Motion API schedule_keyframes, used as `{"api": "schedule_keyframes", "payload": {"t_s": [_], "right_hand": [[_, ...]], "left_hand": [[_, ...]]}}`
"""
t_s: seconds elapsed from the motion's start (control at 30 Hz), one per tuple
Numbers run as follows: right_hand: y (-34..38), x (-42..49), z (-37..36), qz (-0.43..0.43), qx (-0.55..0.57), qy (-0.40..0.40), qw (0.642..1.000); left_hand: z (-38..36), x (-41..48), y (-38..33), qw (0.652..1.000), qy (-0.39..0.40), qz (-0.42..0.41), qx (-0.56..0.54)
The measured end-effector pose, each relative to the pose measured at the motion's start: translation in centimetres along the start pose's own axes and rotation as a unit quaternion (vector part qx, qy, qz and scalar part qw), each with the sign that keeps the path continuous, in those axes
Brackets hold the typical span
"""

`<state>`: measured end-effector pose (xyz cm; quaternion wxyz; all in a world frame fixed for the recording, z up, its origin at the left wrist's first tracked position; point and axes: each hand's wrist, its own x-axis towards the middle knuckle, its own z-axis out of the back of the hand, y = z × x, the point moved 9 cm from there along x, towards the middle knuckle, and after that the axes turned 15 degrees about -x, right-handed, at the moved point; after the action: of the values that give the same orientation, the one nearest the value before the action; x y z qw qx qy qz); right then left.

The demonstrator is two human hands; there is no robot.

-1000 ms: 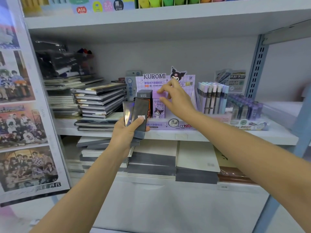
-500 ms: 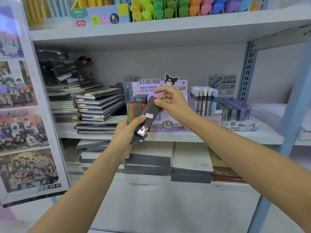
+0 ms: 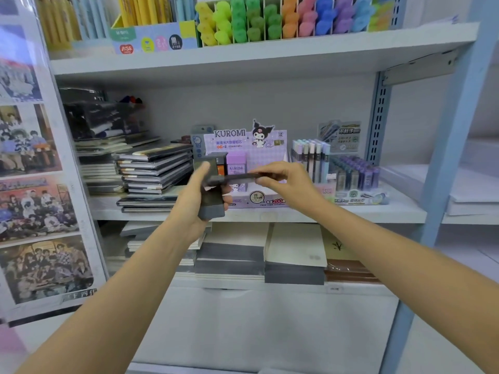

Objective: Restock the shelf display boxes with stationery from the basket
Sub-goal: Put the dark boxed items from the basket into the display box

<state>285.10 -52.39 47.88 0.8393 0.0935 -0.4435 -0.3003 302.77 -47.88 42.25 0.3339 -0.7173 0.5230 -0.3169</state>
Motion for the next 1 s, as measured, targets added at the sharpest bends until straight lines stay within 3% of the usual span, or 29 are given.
{"api": "schedule_keyframes", "payload": {"t_s": [0.1,0.3,0.47,0.6,0.77,0.93,1.0], "right_hand": [[-0.9,-0.4,0.0,-0.056,0.093,-0.001,0.994],[-1.2,-1.5,-1.3,-0.127,0.235,0.043,0.963],[-0.4,-1.9,-2.0,-0.109,0.147,0.126,0.975],[0.6,-0.2,0.3,-0.097,0.148,0.063,0.982],[1.6,2.0,1.3,-0.064,0.045,0.093,0.993],[-0.6,4.7,5.9,-0.129,0.012,-0.055,0.990],[-1.6,5.6,6.4,-0.143,-0.024,-0.071,0.987]], "left_hand": [[-0.4,-0.2,0.4,1.000,0.022,0.006,-0.021],[-1.5,-0.9,0.5,0.996,0.037,-0.073,0.030],[-1.8,-0.7,-0.2,0.989,0.026,-0.128,0.072],[-2.3,-0.6,0.4,0.980,0.065,-0.127,0.141],[-2.7,-0.3,1.8,0.976,0.097,-0.096,0.170],[-1.3,1.4,1.5,0.979,0.084,-0.086,0.164],[-0.8,2.1,1.7,0.976,0.079,-0.084,0.184]]}}
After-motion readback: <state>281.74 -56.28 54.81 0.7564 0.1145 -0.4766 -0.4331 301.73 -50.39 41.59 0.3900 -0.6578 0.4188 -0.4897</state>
